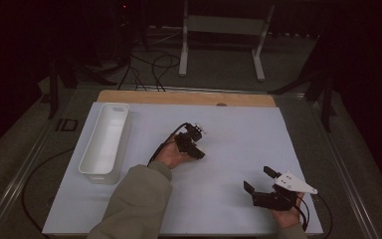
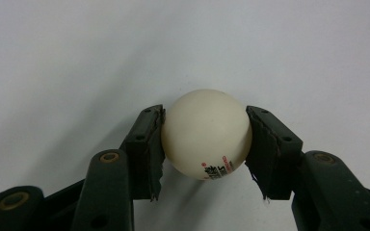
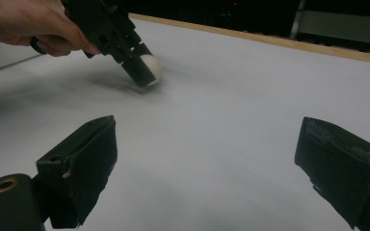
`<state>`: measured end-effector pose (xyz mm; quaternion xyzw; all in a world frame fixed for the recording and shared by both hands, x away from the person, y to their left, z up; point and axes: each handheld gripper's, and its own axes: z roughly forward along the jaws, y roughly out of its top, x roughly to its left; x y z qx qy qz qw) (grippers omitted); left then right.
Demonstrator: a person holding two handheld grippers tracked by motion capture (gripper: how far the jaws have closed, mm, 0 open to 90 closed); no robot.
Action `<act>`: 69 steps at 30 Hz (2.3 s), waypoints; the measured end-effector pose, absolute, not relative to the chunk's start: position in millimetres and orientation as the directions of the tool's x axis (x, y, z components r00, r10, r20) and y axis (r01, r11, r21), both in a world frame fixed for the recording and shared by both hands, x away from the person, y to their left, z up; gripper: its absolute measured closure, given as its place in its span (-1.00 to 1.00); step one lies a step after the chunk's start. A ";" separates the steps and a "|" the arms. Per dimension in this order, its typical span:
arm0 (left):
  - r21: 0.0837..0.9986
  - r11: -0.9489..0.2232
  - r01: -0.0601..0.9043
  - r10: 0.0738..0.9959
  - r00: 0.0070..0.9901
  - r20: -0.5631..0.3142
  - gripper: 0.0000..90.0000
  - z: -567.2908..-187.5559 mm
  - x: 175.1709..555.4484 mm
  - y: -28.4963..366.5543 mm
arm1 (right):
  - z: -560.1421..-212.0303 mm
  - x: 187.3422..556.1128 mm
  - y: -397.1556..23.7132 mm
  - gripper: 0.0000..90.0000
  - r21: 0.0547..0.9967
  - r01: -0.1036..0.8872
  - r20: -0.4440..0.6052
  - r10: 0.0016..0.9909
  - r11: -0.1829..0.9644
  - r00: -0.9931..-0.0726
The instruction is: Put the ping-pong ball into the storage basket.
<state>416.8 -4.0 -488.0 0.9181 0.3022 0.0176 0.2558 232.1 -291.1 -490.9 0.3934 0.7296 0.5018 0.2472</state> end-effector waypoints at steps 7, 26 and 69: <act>0.491 -0.681 0.542 0.558 0.819 -0.130 0.14 -480.7 414.5 -2.3 | -492.1 233.7 -290.4 -0.84 0.924 0.327 0.026 0.821 0.198 -0.571; 0.518 -0.651 0.555 0.574 0.806 -0.144 0.14 -456.8 410.0 11.0 | -493.9 234.9 -291.1 -0.84 0.925 0.326 0.025 0.824 0.196 -0.566; 0.544 -0.624 0.561 0.617 0.781 -0.099 0.14 -424.7 404.2 36.7 | -494.4 234.9 -291.6 -0.84 0.923 0.330 0.022 0.829 0.198 -0.558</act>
